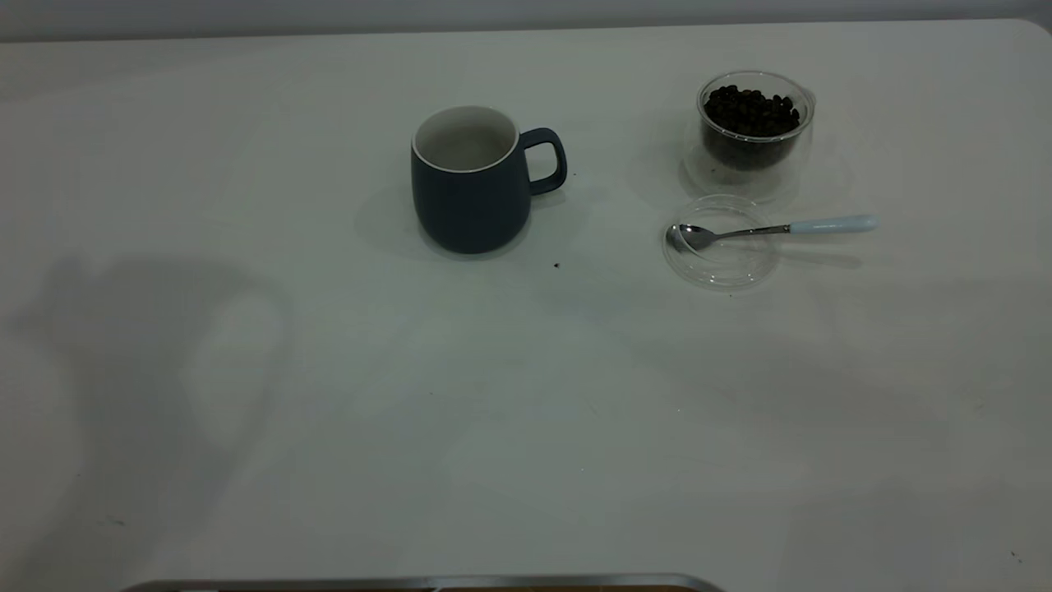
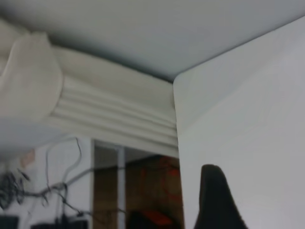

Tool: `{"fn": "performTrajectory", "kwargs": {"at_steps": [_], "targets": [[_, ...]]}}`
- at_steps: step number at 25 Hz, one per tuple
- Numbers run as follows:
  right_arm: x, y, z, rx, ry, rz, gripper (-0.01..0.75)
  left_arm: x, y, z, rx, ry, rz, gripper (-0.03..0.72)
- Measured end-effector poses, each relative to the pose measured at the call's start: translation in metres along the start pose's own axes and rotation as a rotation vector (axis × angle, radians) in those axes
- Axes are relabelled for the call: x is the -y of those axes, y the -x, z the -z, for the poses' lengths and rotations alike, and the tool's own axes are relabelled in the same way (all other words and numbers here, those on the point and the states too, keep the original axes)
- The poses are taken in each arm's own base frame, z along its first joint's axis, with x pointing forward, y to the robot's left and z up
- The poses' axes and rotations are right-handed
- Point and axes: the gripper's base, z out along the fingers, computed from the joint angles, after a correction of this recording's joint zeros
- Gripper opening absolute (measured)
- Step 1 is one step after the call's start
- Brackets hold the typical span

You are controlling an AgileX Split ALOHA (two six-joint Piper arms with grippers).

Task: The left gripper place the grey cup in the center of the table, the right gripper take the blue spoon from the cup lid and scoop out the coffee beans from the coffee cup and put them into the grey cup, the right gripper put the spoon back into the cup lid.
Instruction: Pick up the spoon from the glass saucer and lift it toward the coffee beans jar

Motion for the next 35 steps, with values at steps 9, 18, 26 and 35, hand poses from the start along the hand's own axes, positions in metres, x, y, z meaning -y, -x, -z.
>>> {"fn": "performTrajectory", "kwargs": {"at_steps": [9, 18, 26, 35], "targets": [[0.000, 0.000, 0.000, 0.000, 0.000, 0.000, 0.585, -0.034, -0.038, 0.050, -0.045, -0.182, 0.185, 0.517], [0.000, 0.000, 0.000, 0.000, 0.000, 0.000, 0.585, -0.064, -0.077, 0.103, 0.088, -0.396, 0.248, 0.517], [0.000, 0.000, 0.000, 0.000, 0.000, 0.000, 0.585, -0.092, -0.132, 0.149, 0.278, -0.534, 0.304, 0.517], [0.000, 0.000, 0.000, 0.000, 0.000, 0.000, 0.585, -0.068, -0.203, 0.139, 0.273, -0.576, 0.278, 0.517]]}}
